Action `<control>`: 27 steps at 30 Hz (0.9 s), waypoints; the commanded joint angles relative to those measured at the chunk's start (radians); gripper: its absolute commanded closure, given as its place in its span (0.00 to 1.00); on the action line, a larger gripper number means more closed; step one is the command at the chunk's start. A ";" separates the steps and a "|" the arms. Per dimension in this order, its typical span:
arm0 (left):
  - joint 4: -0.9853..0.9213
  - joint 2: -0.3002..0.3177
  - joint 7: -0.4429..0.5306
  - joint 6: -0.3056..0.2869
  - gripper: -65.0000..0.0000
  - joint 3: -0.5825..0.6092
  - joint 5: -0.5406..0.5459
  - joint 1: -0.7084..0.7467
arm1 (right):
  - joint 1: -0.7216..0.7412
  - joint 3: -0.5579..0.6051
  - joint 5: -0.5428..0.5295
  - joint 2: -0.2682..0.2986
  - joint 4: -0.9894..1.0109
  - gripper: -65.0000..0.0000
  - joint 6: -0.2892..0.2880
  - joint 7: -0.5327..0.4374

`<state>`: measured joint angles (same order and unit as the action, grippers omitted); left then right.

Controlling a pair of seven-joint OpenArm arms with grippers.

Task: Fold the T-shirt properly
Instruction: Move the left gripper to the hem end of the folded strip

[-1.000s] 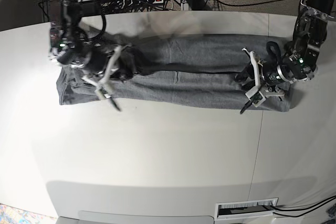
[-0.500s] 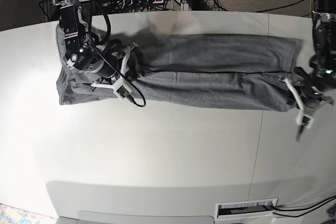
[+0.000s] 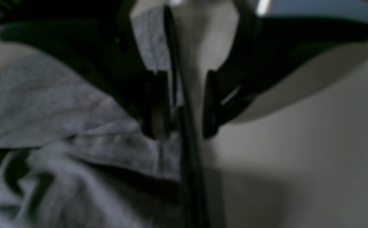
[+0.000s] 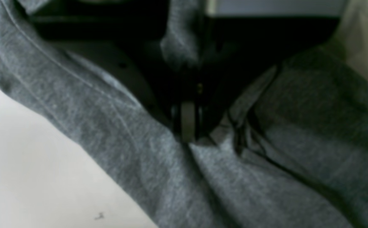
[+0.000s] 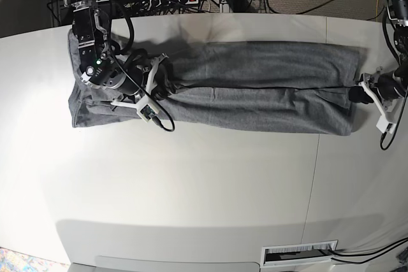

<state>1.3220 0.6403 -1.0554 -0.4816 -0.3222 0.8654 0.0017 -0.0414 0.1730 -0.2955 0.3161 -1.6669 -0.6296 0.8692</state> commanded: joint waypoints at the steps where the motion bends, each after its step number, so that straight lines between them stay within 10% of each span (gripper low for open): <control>1: 0.010 0.025 0.012 -0.031 0.70 -0.010 0.018 -0.018 | 0.011 -0.005 0.002 0.011 -0.008 1.00 -0.003 -0.004; 17: -0.144 0.024 0.062 -0.175 0.70 -0.010 0.023 -0.019 | 0.011 -0.005 0.001 0.011 -0.008 1.00 -0.003 0.013; 27: -0.149 0.024 -0.018 -0.214 0.70 -0.008 0.232 -0.019 | 0.011 -0.005 0.001 0.011 -0.008 1.00 -0.003 0.005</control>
<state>1.1625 0.6426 -1.0847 -0.6891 -0.3256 1.0782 -0.0063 -0.0414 0.1730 -0.2958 0.3161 -1.6669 -0.6296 0.8742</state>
